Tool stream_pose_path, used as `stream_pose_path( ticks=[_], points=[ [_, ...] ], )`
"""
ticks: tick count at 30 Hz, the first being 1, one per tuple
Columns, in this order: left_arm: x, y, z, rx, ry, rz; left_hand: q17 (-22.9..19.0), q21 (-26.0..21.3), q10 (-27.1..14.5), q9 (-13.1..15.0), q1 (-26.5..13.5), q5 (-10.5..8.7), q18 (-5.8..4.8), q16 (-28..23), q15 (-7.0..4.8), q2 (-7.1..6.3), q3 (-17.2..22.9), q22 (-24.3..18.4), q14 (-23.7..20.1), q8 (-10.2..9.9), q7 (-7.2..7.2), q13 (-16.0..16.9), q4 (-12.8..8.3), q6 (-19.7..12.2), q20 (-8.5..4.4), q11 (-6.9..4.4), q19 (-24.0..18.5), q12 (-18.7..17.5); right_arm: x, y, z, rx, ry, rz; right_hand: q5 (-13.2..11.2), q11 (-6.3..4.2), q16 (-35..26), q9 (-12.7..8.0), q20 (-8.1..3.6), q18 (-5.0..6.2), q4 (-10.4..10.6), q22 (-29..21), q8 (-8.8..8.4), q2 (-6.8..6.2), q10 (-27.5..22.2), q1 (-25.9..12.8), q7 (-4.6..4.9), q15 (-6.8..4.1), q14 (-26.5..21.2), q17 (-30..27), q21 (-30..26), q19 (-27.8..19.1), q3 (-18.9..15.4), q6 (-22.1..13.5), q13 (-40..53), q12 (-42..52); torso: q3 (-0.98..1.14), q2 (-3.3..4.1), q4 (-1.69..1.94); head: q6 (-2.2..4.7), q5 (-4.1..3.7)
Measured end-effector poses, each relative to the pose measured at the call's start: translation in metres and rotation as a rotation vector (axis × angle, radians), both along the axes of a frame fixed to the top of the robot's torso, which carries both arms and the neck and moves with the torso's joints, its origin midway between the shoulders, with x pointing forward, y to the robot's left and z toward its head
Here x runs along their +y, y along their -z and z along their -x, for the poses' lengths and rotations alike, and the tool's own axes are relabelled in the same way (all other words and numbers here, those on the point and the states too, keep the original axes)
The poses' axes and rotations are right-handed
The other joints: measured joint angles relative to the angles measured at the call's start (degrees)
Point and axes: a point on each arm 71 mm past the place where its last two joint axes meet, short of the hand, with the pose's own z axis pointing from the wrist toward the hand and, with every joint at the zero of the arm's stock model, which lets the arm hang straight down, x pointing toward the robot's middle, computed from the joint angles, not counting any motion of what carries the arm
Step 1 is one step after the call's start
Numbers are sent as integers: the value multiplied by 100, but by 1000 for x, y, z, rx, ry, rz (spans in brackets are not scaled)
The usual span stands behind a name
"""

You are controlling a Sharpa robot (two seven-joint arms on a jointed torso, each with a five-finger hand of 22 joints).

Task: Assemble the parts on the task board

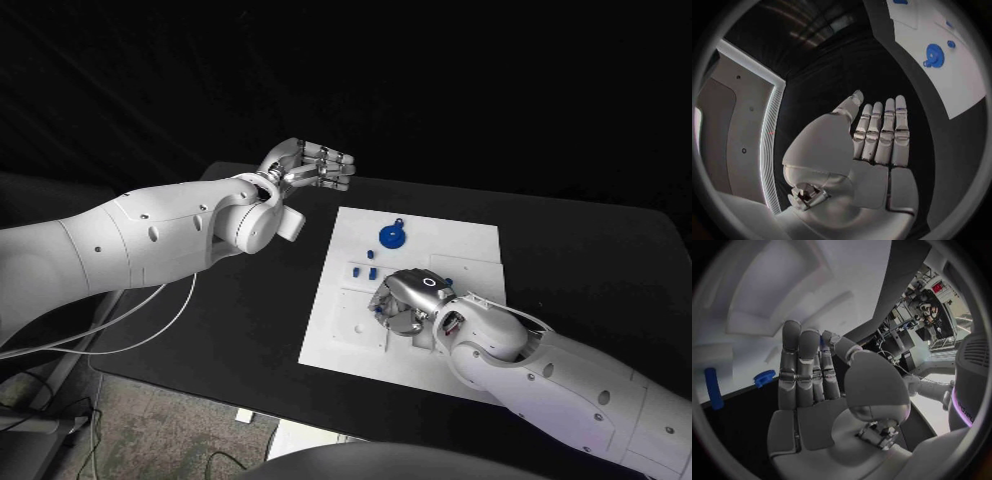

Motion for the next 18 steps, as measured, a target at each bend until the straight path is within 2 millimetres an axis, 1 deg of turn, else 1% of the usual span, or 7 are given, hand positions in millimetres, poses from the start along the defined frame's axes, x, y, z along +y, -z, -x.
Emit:
stream_pose_path(
  ticks=[2,4,5,7,9,13,18],
  points=[
    [0,0,0,1,0,0,0,0,0,0,0,0,0,0,0,0,0,-3,0,0,0,0,0,0,0,0,0,0,-1,0,0,1,1,-2,2,97,0,-3,36,43,22,0,10,-58,-316,-58,61,62,2,0,-24,15,-103,-196,8,-2,1,-1,-2,0,-4],
    [0,0,0,2,0,0,0,0,0,0,0,0,0,0,0,0,0,-3,0,0,0,0,0,0,0,0,0,0,-2,1,0,3,2,-6,17,140,11,-3,85,48,28,-1,10,-89,-485,-89,81,99,1,0,-55,28,-201,-300,21,-2,1,-1,-2,0,-10],
    [0,0,0,2,0,0,0,0,0,0,0,0,0,0,0,0,0,-3,0,0,0,0,0,0,0,0,0,0,-2,1,0,5,3,-9,21,191,21,-3,106,77,32,-7,10,-118,-673,-118,98,113,-12,0,-83,49,-293,-360,-8,-44,1,-1,-2,0,-14],
    [0,0,0,3,0,-1,0,0,0,0,0,0,0,0,0,0,0,-3,0,0,0,0,0,0,0,0,0,0,-2,2,1,7,4,-15,6,233,22,-3,152,137,32,-46,10,-122,-802,-114,125,142,-25,-13,-144,65,-432,-406,-9,-51,1,-1,-2,1,-21],
    [1,0,0,4,0,-1,0,0,0,0,0,0,0,0,0,0,0,-3,0,0,0,0,0,0,0,0,0,0,-3,2,1,9,6,-24,-61,282,22,-9,189,165,39,-116,10,-189,-972,-47,111,194,-29,-35,-213,88,-653,-561,-17,-53,1,-1,-2,5,-32],
    [1,0,0,5,0,-1,0,0,0,0,0,0,0,0,0,0,0,-3,0,0,0,0,0,0,0,0,0,0,-5,2,2,9,13,-41,-68,313,21,-9,230,178,57,-185,10,-212,-1078,56,86,195,-30,-84,-292,127,-994,-674,-18,-57,1,-2,-2,18,-50],
    [1,1,0,8,1,-2,0,0,0,0,0,0,0,0,0,0,0,-2,0,0,0,0,0,0,0,0,0,0,-8,-1,4,1,22,-67,-68,323,21,-14,241,175,104,-211,10,-212,-1129,137,96,207,-21,-116,-368,139,-1161,-725,-18,-57,-1,-4,-1,27,-65]
  ],
)
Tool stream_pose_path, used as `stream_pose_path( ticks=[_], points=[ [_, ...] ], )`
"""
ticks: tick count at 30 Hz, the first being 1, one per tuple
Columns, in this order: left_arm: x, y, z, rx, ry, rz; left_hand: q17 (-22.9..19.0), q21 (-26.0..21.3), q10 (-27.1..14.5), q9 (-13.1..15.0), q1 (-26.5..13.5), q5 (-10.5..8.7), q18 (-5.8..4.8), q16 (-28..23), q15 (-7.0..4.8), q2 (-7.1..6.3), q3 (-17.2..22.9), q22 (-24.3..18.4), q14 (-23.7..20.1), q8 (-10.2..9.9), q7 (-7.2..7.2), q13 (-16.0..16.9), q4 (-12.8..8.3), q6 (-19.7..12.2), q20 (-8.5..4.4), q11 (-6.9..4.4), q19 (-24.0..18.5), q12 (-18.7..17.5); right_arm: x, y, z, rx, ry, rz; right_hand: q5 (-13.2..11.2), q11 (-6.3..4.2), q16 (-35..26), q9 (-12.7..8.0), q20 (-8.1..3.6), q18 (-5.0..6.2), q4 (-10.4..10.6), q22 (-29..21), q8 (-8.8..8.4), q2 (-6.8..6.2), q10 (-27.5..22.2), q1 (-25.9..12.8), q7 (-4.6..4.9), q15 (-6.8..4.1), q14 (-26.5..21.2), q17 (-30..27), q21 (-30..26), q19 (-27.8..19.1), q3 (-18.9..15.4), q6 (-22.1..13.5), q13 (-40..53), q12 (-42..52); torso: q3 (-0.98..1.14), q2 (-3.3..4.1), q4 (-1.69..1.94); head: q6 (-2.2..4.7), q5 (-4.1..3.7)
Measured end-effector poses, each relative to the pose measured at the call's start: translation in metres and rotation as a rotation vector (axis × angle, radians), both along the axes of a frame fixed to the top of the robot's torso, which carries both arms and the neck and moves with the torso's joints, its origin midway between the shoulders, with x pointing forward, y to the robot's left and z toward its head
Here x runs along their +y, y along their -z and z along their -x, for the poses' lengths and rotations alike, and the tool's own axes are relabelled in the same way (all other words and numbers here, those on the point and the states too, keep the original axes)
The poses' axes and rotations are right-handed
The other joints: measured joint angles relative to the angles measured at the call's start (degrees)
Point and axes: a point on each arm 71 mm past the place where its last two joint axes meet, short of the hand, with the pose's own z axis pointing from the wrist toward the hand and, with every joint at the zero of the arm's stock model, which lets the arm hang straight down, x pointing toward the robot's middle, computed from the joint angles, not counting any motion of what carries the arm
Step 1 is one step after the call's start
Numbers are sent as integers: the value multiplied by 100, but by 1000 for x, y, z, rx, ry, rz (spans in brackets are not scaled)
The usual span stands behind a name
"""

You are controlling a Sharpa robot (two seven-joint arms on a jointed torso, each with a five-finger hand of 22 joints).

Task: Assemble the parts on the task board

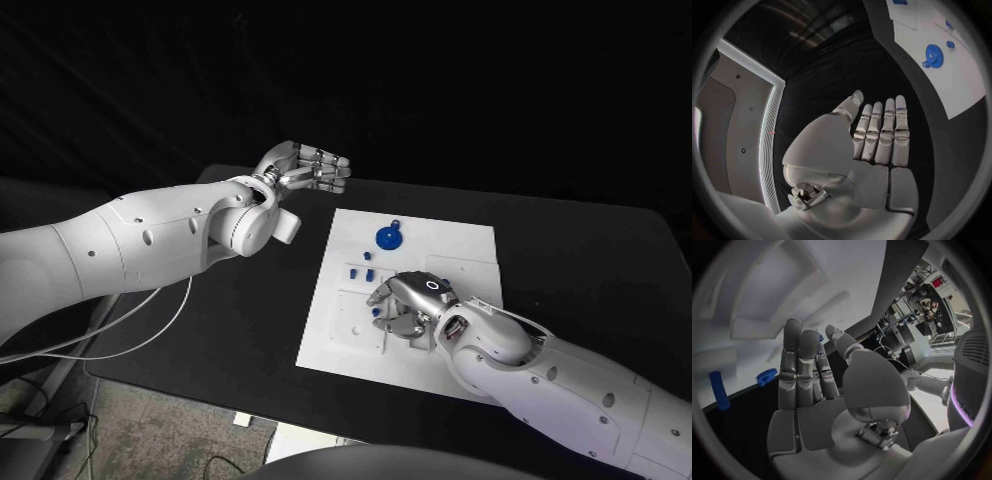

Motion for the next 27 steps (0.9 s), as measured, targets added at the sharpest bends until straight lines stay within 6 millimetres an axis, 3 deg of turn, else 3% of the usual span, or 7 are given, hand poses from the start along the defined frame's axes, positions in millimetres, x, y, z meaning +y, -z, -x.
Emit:
stream_pose_path(
  ticks=[9,15,20,27],
  points=[
    [1,0,-1,4,0,-1,0,0,0,0,0,0,0,0,0,0,0,0,0,0,0,0,0,0,0,0,0,0,-9,-16,2,-20,18,-54,0,0,29,0,1,-3,17,-2,0,18,0,18,14,9,8,-10,-13,1,-17,-14,0,0,-3,-1,-1,26,-32],
    [4,1,-2,6,-5,-4,0,0,0,0,0,0,0,0,0,0,0,1,0,0,0,0,0,0,0,0,0,0,-24,-42,-5,-42,53,-103,0,-28,112,1,0,-5,-30,97,0,18,71,18,51,8,8,7,-13,1,342,-61,0,1,-4,-1,-8,74,-108],
    [5,1,-2,6,-8,-5,0,0,0,0,0,0,0,0,0,0,0,0,0,0,0,0,0,0,0,0,0,0,-41,-65,-13,-55,85,-123,0,-32,141,1,0,-7,-40,137,0,-22,75,-22,27,8,9,12,-13,1,373,-131,0,1,-2,-4,-14,113,-185],
    [7,1,-3,6,-11,-7,0,0,0,0,0,0,0,0,0,0,0,-4,0,0,0,0,0,0,0,0,0,0,-64,-82,-29,-40,130,-69,-67,-8,143,1,0,-15,134,144,0,8,-20,85,-36,27,-10,6,-86,0,-294,-232,0,1,2,-3,-11,153,-256]
  ],
)
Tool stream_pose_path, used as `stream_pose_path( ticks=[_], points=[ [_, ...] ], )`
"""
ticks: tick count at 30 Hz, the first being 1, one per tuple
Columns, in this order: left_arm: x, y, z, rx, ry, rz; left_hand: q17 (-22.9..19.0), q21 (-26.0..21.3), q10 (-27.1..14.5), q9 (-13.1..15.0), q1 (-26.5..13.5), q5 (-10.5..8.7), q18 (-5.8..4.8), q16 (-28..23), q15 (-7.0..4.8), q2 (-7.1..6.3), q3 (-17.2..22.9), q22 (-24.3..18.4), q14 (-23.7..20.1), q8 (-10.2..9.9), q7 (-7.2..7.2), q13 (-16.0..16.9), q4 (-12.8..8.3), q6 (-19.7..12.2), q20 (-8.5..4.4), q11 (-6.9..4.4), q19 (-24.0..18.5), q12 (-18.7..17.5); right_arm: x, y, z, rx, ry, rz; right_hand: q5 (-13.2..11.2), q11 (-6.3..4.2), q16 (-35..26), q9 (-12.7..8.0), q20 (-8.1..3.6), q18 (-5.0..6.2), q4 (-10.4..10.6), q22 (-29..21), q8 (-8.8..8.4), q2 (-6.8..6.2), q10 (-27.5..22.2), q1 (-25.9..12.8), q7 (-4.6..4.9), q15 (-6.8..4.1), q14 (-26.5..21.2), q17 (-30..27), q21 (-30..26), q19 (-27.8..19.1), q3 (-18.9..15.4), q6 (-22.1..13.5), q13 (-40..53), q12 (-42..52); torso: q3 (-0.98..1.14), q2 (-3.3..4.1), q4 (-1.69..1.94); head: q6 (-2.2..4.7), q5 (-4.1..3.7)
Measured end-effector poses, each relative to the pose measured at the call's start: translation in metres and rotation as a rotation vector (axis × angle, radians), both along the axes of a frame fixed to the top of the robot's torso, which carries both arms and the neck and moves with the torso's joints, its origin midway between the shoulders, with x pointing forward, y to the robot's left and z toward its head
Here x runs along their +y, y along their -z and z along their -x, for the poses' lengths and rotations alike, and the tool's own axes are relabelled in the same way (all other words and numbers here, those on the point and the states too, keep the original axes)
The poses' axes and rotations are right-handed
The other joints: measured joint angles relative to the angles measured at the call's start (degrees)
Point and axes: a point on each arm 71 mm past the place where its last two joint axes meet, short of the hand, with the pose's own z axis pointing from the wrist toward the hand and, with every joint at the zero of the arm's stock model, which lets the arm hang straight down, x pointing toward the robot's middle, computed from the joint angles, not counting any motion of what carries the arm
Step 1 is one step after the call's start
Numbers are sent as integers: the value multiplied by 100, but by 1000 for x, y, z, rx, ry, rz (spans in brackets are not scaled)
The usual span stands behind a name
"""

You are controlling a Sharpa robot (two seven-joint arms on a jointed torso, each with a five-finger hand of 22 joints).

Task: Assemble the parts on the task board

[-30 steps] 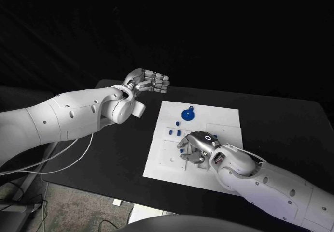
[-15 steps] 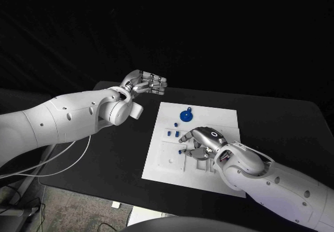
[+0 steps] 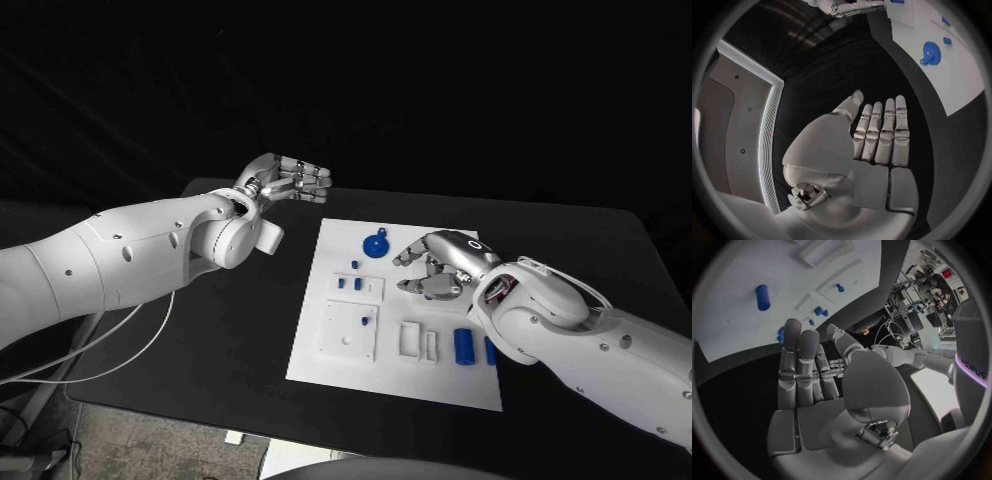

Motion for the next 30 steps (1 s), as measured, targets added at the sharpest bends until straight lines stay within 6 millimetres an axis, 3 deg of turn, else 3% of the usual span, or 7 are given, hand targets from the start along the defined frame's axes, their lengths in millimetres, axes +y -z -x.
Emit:
stream_pose_path(
  ticks=[6,21,24,30],
  points=[
    [0,0,0,0,-1,0,0,0,0,0,0,0,0,0,0,0,0,1,0,0,0,0,0,0,0,0,0,0,-17,5,-12,51,46,81,-111,17,0,0,21,55,171,-47,0,-51,-113,175,-82,24,-25,-38,-78,-21,-327,-143,0,2,2,7,12,12,-44],
    [1,0,-1,0,-2,-1,0,0,0,0,0,0,0,0,0,0,0,1,0,0,0,0,0,0,0,0,0,0,-27,18,-22,98,89,208,-248,29,-25,0,21,59,262,-55,0,-65,-123,234,-115,24,-25,-58,-135,-22,-303,-190,0,2,-7,9,24,8,-111],
    [1,0,-1,0,-3,-1,0,0,0,0,0,0,0,0,0,0,0,2,0,0,0,0,0,0,0,0,0,0,-28,19,-23,102,96,226,-274,1,-27,1,21,58,217,-55,0,-65,-59,234,-113,23,-25,-67,-135,-22,-169,-188,0,3,-8,9,24,4,-119],
    [2,0,-1,1,-3,-1,0,0,0,0,0,0,0,0,0,0,0,2,0,0,0,0,0,0,0,0,0,0,-29,22,-24,109,105,255,-377,-34,-27,1,21,56,57,27,0,-48,85,92,-9,3,-44,-59,-135,-22,393,-25,0,15,-8,9,23,1,-121]
  ],
)
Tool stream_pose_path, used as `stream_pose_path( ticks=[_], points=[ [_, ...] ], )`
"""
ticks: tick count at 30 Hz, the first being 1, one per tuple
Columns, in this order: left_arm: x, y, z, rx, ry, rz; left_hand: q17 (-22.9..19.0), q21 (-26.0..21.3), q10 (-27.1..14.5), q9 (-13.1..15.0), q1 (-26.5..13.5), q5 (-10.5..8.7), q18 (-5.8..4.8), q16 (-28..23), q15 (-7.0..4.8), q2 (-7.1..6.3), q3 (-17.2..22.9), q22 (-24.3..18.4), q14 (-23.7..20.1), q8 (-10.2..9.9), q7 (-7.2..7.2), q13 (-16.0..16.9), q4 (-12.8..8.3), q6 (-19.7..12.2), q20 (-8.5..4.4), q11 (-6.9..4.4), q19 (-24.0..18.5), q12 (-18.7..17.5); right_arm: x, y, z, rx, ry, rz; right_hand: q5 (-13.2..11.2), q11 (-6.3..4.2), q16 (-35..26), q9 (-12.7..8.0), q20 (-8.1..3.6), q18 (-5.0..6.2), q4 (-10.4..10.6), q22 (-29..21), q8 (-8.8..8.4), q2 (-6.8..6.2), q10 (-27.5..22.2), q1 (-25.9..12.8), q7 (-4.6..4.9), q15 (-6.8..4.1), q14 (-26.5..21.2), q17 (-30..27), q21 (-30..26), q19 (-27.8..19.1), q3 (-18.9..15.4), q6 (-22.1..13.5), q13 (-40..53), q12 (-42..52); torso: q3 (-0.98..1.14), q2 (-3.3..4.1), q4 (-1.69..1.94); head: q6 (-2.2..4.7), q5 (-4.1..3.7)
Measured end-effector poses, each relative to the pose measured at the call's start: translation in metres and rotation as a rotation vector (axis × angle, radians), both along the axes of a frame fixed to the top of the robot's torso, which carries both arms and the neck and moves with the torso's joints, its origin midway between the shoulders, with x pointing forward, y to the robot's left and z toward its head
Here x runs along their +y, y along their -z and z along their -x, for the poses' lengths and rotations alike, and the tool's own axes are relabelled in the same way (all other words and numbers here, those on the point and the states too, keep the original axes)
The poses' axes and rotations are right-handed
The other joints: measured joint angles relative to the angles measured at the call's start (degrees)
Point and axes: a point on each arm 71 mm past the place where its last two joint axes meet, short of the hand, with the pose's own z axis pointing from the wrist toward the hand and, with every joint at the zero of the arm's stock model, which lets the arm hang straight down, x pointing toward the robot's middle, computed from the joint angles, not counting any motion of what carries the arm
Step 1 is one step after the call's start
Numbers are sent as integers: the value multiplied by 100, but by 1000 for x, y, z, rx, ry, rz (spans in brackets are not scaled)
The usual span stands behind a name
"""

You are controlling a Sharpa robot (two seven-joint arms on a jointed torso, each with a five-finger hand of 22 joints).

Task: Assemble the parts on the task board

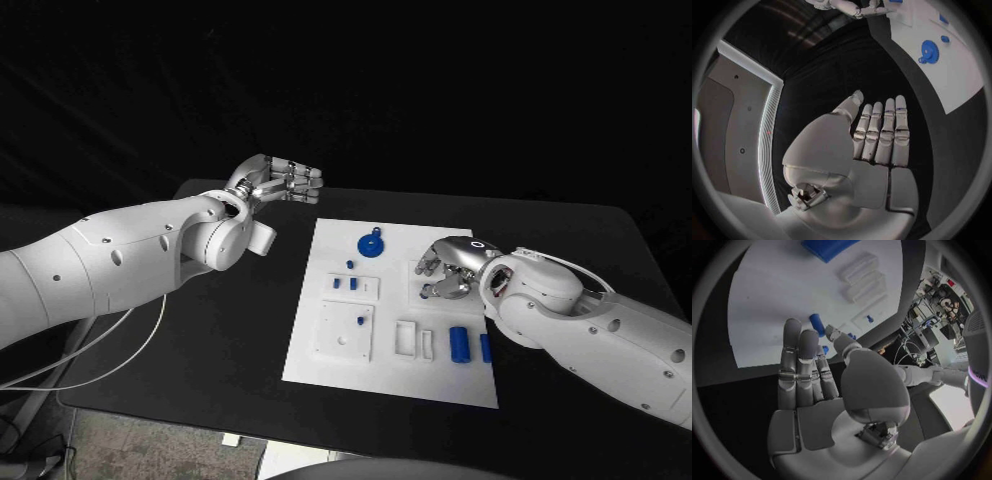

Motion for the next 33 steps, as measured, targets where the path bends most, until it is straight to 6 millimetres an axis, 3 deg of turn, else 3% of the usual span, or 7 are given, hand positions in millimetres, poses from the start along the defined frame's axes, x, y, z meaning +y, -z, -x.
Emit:
stream_pose_path(
  ticks=[13,23,33],
  points=[
    [0,0,0,1,1,0,0,0,0,0,0,0,0,0,0,0,0,1,0,0,0,0,0,0,0,0,0,0,0,4,0,20,0,32,0,-74,0,0,-24,-4,-48,103,0,36,278,-155,49,-25,26,44,0,23,476,237,0,-1,4,0,-3,-16,-9],
    [0,0,0,2,1,0,0,0,0,0,0,0,0,0,0,0,0,1,0,0,0,0,0,0,0,0,0,0,1,9,1,37,-5,44,0,-103,0,0,-24,-9,-25,140,0,59,454,-222,50,-25,26,52,0,23,589,404,0,-1,4,-1,-4,-23,-30],
    [1,0,0,2,1,0,0,0,0,0,-23,0,0,0,0,23,-20,1,0,0,0,0,20,0,0,0,0,0,2,11,2,47,-8,51,-311,-182,0,5,-58,-20,-92,252,-1,123,715,-203,12,-47,44,68,0,15,1005,673,0,-1,4,-1,-4,-37,-43]
  ],
)
